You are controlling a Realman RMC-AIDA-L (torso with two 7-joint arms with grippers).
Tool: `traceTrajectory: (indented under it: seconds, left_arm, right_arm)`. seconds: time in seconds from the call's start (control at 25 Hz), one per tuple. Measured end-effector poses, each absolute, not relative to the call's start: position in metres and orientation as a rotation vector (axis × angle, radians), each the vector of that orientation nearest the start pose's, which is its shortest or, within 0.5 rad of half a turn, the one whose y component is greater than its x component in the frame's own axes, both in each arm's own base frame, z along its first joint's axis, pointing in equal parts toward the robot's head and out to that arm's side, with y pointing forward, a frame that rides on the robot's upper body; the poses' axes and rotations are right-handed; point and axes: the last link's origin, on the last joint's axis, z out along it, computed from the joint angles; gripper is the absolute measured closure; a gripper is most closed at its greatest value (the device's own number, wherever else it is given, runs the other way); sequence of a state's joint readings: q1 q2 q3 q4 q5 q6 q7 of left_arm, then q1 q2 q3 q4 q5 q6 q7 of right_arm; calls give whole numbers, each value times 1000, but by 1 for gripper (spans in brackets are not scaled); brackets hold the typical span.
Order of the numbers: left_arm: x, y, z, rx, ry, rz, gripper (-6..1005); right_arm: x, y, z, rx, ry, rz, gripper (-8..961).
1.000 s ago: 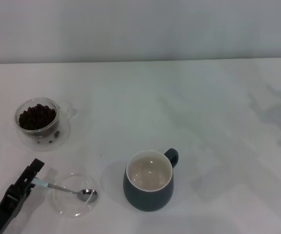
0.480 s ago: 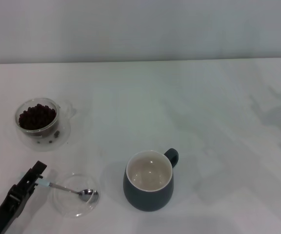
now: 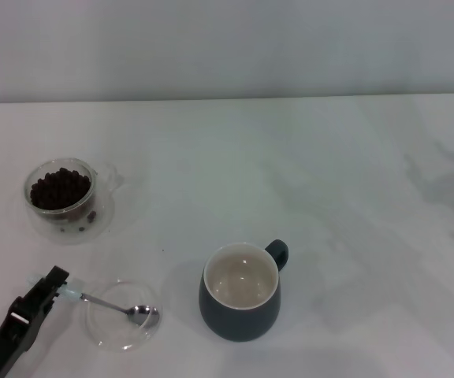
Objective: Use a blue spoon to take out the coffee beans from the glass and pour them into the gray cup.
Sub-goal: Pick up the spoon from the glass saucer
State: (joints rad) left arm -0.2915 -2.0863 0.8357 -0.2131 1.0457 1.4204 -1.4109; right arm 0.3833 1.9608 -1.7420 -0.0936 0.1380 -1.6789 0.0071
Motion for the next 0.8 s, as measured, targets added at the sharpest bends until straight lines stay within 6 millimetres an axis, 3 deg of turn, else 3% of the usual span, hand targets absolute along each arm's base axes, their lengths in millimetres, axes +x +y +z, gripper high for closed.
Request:
traceTrajectory:
  seconds: [0.08, 0.44, 0.8]
  left_arm:
    - [-352, 206, -72, 1865, 2476, 1823, 710]
    - [-354, 208, -67, 1861, 2470, 1844, 865]
    - [-352, 211, -51, 1920, 2344, 1936, 867]
  right_arm:
    - [312, 298, 68, -1567, -135, 784, 316]
    - [312, 297, 68, -1565, -133, 784, 317]
    - [312, 298, 67, -1567, -137, 784, 317]
